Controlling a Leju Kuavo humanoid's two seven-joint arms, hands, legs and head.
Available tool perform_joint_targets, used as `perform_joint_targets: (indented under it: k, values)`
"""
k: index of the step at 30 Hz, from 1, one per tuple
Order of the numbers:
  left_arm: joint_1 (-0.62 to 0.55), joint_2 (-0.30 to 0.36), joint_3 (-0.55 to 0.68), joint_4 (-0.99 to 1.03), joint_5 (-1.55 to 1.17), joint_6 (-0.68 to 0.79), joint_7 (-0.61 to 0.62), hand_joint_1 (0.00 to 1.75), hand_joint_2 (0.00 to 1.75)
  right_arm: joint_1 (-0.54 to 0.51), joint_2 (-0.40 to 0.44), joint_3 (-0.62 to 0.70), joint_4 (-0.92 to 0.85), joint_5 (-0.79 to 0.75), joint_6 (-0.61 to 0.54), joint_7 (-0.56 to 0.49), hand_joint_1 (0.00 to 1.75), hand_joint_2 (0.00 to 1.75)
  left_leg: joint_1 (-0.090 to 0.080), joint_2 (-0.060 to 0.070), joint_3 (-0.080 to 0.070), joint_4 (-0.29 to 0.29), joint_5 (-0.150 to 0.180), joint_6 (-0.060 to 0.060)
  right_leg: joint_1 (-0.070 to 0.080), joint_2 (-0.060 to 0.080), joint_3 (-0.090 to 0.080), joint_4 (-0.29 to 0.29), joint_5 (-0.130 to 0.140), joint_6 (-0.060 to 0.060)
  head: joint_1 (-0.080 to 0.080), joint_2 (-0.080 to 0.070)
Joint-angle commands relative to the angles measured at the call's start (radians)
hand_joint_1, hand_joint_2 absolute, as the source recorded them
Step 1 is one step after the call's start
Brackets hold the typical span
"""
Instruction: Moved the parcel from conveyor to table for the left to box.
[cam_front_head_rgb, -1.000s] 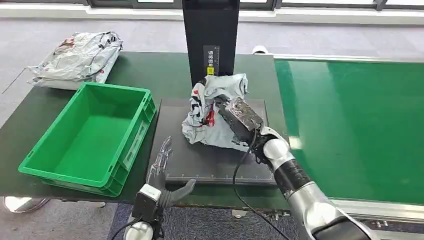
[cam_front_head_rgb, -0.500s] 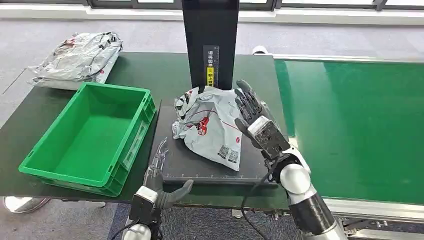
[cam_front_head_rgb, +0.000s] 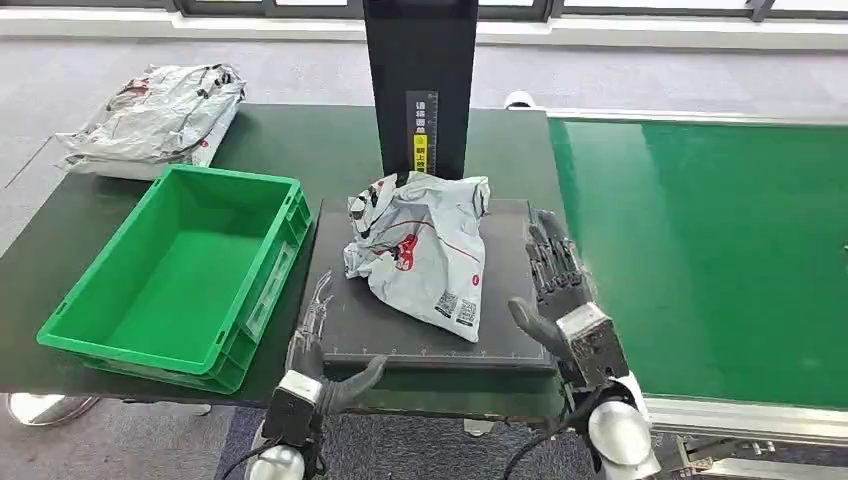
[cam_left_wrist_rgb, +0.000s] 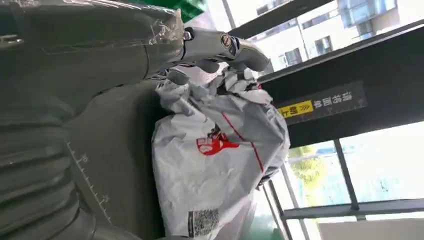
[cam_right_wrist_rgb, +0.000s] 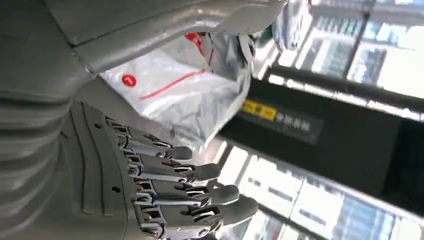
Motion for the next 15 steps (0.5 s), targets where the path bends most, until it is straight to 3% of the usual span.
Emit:
perform_joint_targets:
  k: [1,5,11,15]
  values:
    - [-0.072,0.015,0.015,-0.033,-0.230,0.120,0.042,0.00,1.75,0.141,0.074,-0.106,-0.161,-0.003,-0.018,-0.006,0.00,1.75,0.001,0.001,0.002,-0.002,0.000,0.000,0.002,-0.005,0.003,-0.002,-0.001,-0.002,0.000,0.000]
    - [-0.225,0.045,-0.094,0.030,-0.676,0.271,0.197,0.00,1.75,0.153,0.090,-0.142,-0.165,-0.051,0.012,-0.027,0.00,1.75,0.001,-0.002,0.000,-0.001,0.001,-0.001,0.002,-0.009,0.002,-0.002,-0.001,-0.002,0.000,0.000]
    - [-0.462,0.045,-0.235,0.325,-0.933,0.142,0.341,0.00,1.75,0.126,0.096,-0.138,-0.130,-0.063,0.064,-0.017,0.00,1.75,0.001,-0.004,0.000,-0.002,0.003,0.001,0.001,-0.011,0.003,-0.003,0.001,-0.001,0.000,0.000]
    - [-0.577,0.003,-0.293,0.584,-1.007,0.090,0.354,0.00,1.75,0.116,0.113,-0.138,-0.107,-0.056,0.084,-0.015,0.00,1.75,0.000,-0.004,0.002,-0.001,0.003,0.001,0.001,-0.009,0.004,-0.002,0.003,0.000,0.000,0.000]
